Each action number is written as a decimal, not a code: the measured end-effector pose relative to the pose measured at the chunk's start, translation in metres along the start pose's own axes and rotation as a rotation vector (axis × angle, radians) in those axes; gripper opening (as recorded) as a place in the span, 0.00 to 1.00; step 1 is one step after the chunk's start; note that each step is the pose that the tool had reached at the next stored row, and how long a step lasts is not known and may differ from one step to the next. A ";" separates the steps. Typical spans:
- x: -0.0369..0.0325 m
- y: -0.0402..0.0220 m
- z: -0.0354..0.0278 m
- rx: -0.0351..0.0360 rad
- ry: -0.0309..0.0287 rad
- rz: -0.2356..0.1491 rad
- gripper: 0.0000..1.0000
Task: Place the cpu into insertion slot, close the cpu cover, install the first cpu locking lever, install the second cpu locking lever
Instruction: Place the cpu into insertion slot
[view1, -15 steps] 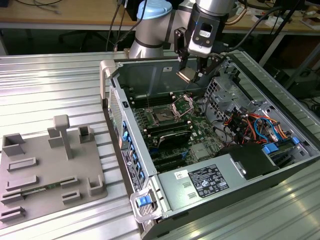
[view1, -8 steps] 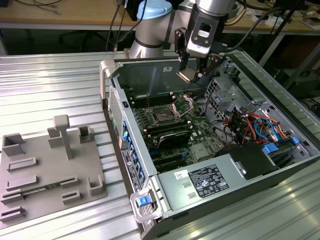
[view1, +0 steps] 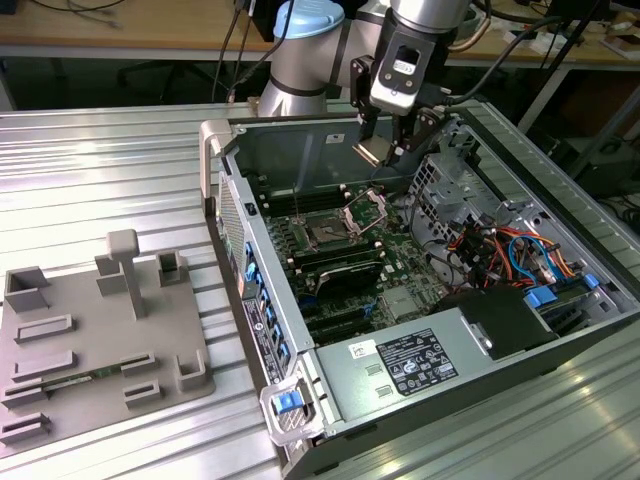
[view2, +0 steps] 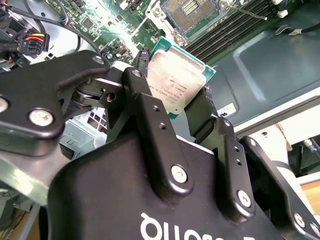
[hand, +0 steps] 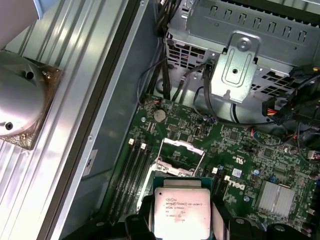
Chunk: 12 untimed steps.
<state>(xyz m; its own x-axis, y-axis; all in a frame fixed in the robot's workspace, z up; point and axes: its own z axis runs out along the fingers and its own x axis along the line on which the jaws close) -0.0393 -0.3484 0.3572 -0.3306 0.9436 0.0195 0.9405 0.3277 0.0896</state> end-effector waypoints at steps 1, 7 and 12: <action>0.0000 0.0000 0.0001 -0.0001 -0.0006 0.006 0.55; 0.0000 0.0000 0.0002 -0.0003 -0.0015 0.016 0.55; 0.0000 0.0000 0.0002 -0.0003 -0.0015 0.017 0.55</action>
<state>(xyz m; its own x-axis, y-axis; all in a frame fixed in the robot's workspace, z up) -0.0394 -0.3484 0.3570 -0.3146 0.9490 0.0195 0.9459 0.3117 0.0896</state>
